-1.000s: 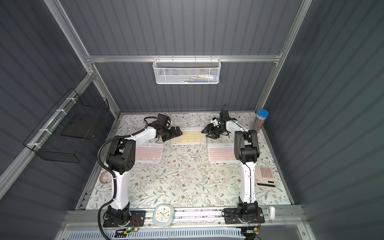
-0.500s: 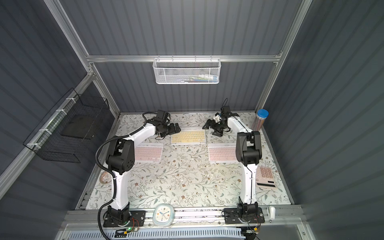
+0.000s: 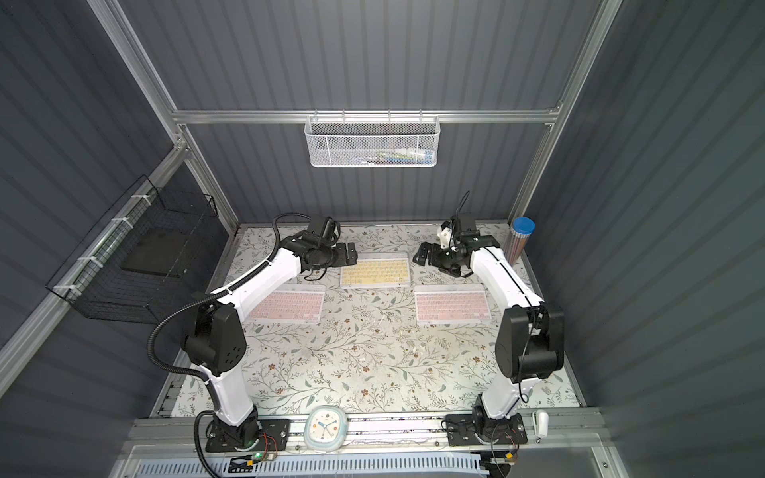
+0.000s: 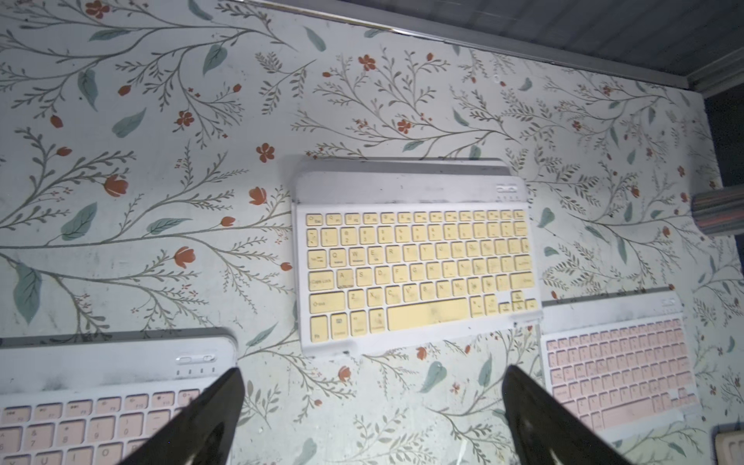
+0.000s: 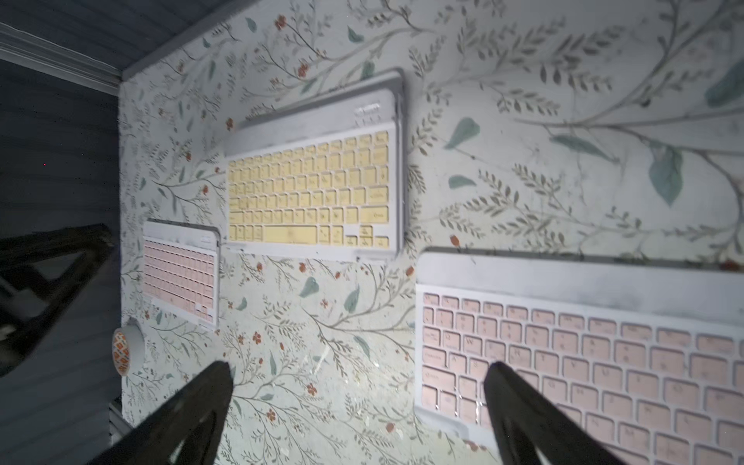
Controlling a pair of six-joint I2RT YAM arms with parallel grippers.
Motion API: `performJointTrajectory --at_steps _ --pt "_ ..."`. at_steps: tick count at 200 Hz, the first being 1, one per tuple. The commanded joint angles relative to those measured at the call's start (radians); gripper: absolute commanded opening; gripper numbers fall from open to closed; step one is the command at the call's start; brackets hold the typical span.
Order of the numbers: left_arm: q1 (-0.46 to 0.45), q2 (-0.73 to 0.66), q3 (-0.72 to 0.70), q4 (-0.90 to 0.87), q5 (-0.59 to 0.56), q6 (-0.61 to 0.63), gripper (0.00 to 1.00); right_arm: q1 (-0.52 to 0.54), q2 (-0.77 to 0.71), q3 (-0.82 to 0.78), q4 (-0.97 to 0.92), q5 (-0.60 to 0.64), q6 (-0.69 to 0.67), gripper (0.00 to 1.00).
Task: Stack the numeric keypads
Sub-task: Move the numeric keypad to the center of the board.
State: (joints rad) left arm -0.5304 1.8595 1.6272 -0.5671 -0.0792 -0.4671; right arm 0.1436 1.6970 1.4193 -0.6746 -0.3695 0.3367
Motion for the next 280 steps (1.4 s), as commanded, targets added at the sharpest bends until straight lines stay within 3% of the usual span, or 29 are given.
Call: performJointTrajectory --at_steps 1,34,80,119,206,280 --pt "-0.043 -0.005 -0.016 -0.089 -0.049 -0.023 1.0 -0.015 -0.006 -0.041 -0.056 0.166 -0.019 0.99" --pt "-0.09 -0.001 -0.025 -0.112 -0.056 -0.081 1.0 -0.113 -0.115 -0.207 0.085 0.24 0.021 0.99" --pt "-0.113 0.038 -0.042 -0.091 -0.005 -0.087 1.0 -0.253 -0.075 -0.173 0.056 0.311 0.002 0.99" --pt "-0.131 0.075 -0.053 -0.047 0.02 -0.108 1.0 -0.329 -0.045 -0.185 0.083 0.262 -0.015 0.99" --pt "-0.232 0.157 -0.021 -0.011 -0.025 -0.253 1.0 -0.358 0.066 -0.171 0.096 0.256 -0.142 0.99" --pt "-0.246 0.277 0.075 0.046 0.006 -0.217 1.0 -0.387 0.136 -0.194 0.126 0.205 -0.117 0.99"
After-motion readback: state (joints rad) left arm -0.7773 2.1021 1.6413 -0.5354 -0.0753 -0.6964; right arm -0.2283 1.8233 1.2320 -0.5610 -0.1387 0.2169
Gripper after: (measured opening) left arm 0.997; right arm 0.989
